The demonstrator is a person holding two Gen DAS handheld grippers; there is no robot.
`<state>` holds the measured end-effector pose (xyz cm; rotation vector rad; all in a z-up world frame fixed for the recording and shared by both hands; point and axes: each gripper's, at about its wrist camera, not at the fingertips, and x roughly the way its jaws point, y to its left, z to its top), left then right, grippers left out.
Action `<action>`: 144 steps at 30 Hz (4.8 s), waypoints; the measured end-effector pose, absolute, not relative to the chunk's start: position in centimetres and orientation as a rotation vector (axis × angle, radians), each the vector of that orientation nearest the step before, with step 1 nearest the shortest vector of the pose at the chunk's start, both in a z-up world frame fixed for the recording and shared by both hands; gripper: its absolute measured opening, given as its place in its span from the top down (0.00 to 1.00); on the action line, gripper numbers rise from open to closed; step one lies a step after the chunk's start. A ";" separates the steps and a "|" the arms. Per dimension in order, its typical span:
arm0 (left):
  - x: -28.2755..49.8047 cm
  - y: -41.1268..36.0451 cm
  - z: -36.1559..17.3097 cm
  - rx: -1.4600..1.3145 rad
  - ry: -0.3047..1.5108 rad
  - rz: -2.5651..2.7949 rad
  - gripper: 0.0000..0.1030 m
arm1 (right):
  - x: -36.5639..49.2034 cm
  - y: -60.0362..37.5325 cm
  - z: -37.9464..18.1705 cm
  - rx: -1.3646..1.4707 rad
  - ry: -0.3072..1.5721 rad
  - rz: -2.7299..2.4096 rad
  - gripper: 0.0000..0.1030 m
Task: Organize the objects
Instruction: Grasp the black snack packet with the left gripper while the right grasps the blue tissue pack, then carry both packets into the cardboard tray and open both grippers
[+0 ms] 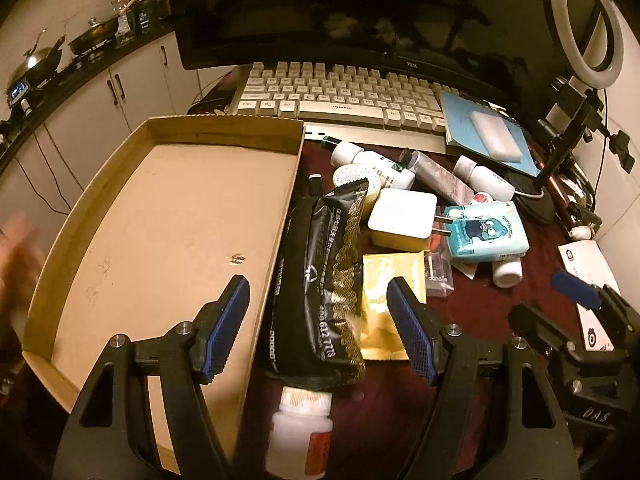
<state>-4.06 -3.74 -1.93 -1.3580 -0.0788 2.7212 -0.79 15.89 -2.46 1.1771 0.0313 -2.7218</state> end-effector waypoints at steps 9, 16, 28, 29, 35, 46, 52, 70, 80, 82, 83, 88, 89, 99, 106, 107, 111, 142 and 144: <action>-5.2 -2.9 -2.0 -1.320 -0.027 2.715 0.31 | -2.9 16.6 -2.1 1.140 0.002 -2.728 0.18; -7.4 -2.7 -2.1 -1.320 -0.016 2.714 0.43 | -5.0 17.2 -2.4 1.150 -0.049 -2.724 0.26; -9.6 -2.3 -3.5 -1.374 0.061 2.714 0.60 | -7.4 17.1 -3.2 1.165 -0.015 -2.745 0.39; -9.6 -2.4 -3.5 -1.372 0.048 2.710 0.61 | -7.4 17.0 -3.2 1.164 0.004 -2.758 0.42; -9.5 -2.7 -3.5 -1.362 0.023 2.713 0.68 | -6.9 16.0 -3.1 1.125 0.170 -2.834 0.66; -8.1 -2.8 -2.4 -1.309 -0.043 2.738 0.78 | -5.7 17.2 -2.2 1.158 0.022 -2.779 0.92; -6.9 -2.4 -1.0 -1.253 -0.056 2.744 0.79 | -4.1 17.3 -0.9 1.117 -0.029 -2.764 0.95; -2.4 -5.5 5.4 -1.088 -0.142 2.826 0.79 | -1.7 14.2 3.5 0.973 -0.099 -2.668 0.95; -1.3 -12.3 4.4 -1.170 -0.252 2.957 0.79 | -3.2 6.5 3.3 0.935 -0.085 -2.494 0.95; -1.4 -13.6 3.7 -1.209 -0.264 2.977 0.79 | -3.6 5.0 3.1 0.931 -0.091 -2.459 0.95; -1.5 -14.2 3.3 -1.232 -0.273 2.981 0.79 | -3.9 4.2 2.9 0.931 -0.080 -2.449 0.95; -2.0 -16.4 1.3 -1.343 -0.288 2.991 0.79 | -5.7 0.7 1.2 0.961 -0.058 -2.389 0.95; -2.3 -16.4 1.1 -1.357 -0.292 2.990 0.79 | -6.4 0.1 0.7 0.970 -0.049 -2.383 0.95; -4.6 -17.3 -1.7 -1.442 -0.346 2.928 0.79 | -8.6 -1.8 -0.9 0.999 -0.029 -2.376 0.95; -5.5 -17.2 -2.7 -1.425 -0.396 2.886 0.72 | -9.4 -2.4 -2.0 1.003 0.018 -2.409 0.95; -5.4 -17.3 -2.7 -1.420 -0.409 2.875 0.70 | -9.4 -2.5 -2.1 1.004 0.023 -2.412 0.95; -5.6 -17.4 -3.1 -1.429 -0.428 2.863 0.62 | -9.8 -2.6 -2.8 1.018 0.039 -2.418 0.95; 2.3 -8.0 -1.0 -1.277 -0.179 2.652 0.35 | 0.8 10.2 -1.4 1.073 -0.087 -2.504 0.33; 2.6 -6.6 -1.5 -1.298 -0.114 2.621 0.35 | 1.2 11.3 -1.8 1.103 -0.122 -2.521 0.33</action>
